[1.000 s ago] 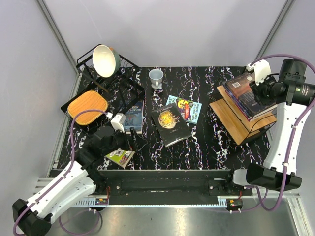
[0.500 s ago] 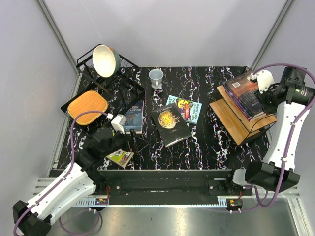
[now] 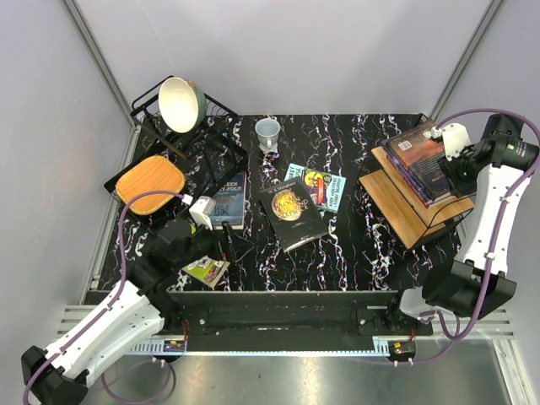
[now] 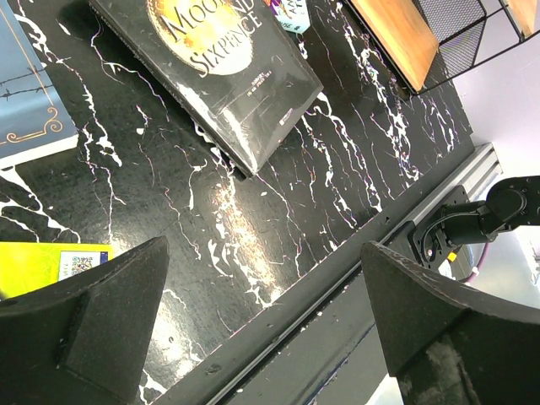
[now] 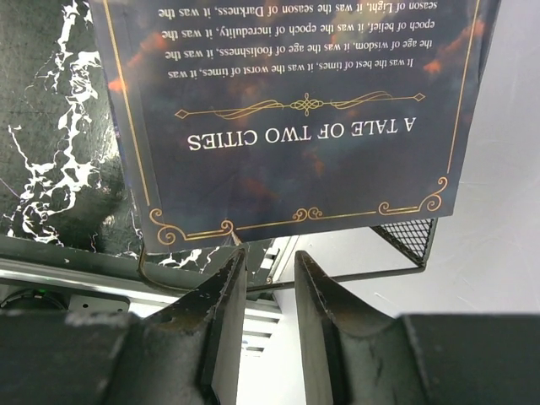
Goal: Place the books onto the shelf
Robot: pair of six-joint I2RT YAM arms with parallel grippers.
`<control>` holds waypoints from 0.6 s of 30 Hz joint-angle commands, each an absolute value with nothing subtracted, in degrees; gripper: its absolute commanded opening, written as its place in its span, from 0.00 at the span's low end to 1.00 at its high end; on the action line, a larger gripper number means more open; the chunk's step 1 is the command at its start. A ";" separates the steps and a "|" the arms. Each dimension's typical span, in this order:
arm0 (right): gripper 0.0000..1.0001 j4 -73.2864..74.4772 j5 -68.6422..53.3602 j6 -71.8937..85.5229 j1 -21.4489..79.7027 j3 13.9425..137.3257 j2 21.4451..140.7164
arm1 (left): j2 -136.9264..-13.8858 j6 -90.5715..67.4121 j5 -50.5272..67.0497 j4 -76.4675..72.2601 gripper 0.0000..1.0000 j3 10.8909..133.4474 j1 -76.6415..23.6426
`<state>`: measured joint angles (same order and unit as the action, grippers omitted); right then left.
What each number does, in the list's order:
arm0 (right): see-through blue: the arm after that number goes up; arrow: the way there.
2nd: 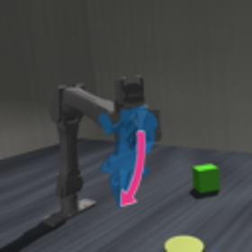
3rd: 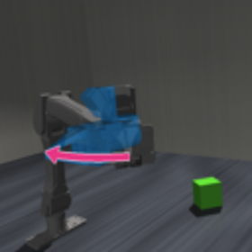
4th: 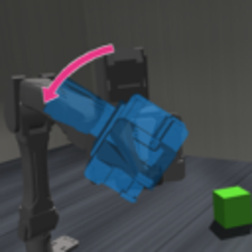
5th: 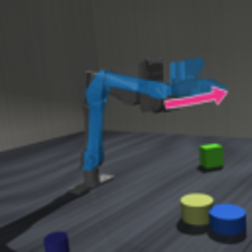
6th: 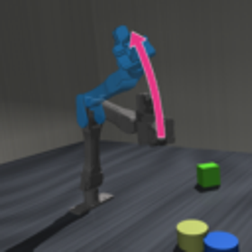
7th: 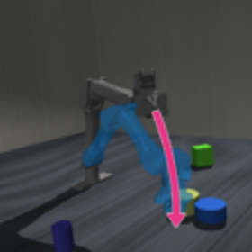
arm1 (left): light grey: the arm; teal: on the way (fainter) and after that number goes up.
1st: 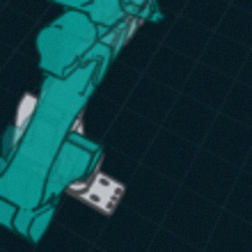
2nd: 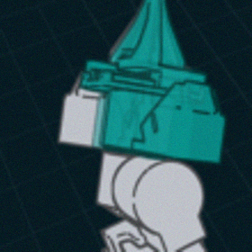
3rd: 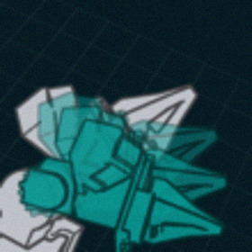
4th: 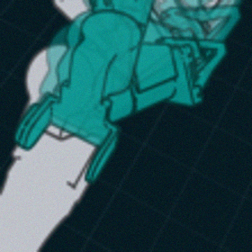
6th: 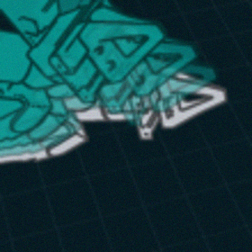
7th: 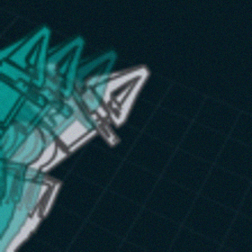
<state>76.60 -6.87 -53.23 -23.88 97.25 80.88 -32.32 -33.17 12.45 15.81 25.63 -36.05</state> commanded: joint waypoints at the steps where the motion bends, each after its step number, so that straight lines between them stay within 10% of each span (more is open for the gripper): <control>1: 0.35 93.25 -8.08 -54.23 -24.43 97.03 82.35 | -32.17 -32.34 13.71 12.74 0.99 25.40 -35.86; 18: 0.35 92.99 -10.63 -53.00 -24.61 99.40 84.72 | -32.61 -32.34 13.80 12.66 0.99 25.66 -35.95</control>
<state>77.62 -7.22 -53.32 -24.56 97.17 83.94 -32.36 -33.19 12.47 15.79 25.63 -36.05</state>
